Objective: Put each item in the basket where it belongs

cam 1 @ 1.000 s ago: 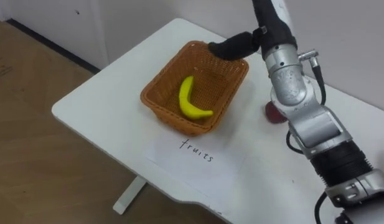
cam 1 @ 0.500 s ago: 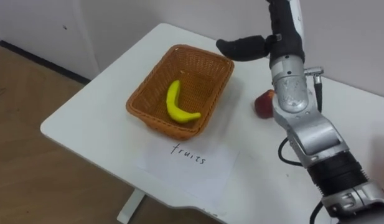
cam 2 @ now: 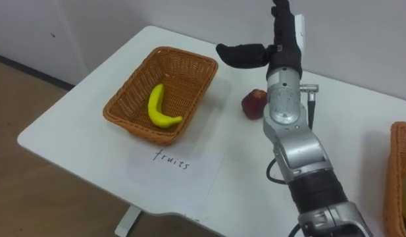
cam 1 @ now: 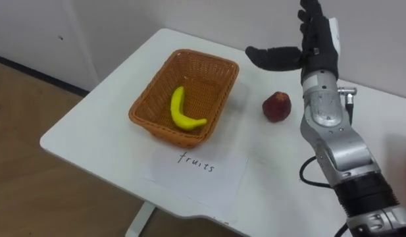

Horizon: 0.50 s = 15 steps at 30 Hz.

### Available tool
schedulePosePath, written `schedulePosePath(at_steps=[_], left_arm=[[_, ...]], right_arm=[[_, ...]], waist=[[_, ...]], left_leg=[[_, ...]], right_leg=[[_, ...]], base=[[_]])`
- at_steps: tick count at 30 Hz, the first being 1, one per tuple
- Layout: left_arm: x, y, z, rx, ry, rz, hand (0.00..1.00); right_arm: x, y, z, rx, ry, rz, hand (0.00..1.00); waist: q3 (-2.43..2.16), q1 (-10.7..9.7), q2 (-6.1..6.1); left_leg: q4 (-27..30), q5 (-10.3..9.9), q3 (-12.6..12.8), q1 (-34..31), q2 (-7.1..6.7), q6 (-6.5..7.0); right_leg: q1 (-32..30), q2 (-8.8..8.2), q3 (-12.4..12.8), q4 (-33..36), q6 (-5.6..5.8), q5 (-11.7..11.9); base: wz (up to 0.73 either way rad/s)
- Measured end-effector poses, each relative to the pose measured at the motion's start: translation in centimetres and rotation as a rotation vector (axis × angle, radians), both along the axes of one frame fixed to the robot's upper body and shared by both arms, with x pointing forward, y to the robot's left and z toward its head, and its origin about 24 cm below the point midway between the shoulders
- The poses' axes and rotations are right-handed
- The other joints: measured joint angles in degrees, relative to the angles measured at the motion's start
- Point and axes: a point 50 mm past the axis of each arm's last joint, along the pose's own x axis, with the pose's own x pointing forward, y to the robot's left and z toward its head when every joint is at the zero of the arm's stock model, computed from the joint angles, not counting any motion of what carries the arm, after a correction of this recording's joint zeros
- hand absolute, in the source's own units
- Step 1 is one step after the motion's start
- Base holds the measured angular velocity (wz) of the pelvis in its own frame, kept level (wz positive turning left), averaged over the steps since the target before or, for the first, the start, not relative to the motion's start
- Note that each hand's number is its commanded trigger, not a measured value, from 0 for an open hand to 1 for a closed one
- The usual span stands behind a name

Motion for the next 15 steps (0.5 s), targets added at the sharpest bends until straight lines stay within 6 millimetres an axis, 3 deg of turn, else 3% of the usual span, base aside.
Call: schedulePosePath(at_steps=[15], left_arm=[[-0.2,-0.2,0.0,0.011,0.000,0.004,0.00]], right_arm=[[-0.4,-1.2,-2.6,-0.004,0.096,-0.051,0.00]], waist=[[-0.56,-0.93,-0.61]], left_leg=[[0.07,0.10,0.40,-0.86,0.02,0.11]], right_leg=[[-0.90,-0.08,0.21,0.01,0.01,0.00]], base=[[0.00]])
